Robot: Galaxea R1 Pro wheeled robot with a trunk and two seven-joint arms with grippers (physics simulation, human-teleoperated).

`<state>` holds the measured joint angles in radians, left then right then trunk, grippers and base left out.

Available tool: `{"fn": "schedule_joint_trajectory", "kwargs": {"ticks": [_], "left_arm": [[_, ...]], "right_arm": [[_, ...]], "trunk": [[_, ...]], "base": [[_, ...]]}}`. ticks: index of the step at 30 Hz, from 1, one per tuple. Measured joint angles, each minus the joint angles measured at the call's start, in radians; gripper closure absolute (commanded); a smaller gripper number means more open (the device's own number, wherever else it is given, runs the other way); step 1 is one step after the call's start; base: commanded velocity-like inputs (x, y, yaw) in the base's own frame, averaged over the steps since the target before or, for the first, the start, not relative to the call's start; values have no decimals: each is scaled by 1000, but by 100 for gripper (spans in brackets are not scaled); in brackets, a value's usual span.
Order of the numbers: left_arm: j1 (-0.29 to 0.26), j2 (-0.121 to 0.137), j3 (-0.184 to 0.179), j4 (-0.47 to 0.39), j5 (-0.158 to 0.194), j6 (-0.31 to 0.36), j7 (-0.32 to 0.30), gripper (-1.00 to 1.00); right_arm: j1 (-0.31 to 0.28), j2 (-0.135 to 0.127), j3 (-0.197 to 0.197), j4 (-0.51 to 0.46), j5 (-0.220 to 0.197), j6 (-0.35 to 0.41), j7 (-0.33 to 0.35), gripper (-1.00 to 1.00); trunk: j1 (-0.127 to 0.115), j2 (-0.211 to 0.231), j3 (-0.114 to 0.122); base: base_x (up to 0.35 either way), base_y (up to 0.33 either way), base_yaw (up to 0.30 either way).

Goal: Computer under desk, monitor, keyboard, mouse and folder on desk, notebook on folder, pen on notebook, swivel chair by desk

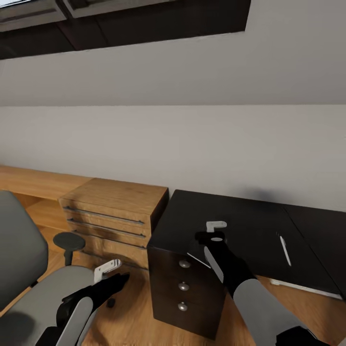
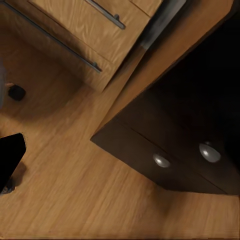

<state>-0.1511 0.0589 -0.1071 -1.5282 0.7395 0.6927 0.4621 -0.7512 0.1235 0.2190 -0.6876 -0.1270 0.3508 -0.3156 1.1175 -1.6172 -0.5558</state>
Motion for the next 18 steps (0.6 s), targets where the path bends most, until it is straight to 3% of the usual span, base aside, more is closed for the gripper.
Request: {"fn": "schedule_joint_trajectory", "kwargs": {"ticks": [12, 18], "left_arm": [[0, 0, 2, 0, -1, 0, 0, -100], [0, 0, 2, 0, -1, 0, 0, -100]], "right_arm": [[1, 0, 1, -9, -3, -3, 1, -100], [2, 3, 0, -19, -4, 1, 1, -100]], "trunk": [[0, 0, 2], [-1, 0, 3]], "base": [[-325, 0, 0], [-70, 0, 0]]}}
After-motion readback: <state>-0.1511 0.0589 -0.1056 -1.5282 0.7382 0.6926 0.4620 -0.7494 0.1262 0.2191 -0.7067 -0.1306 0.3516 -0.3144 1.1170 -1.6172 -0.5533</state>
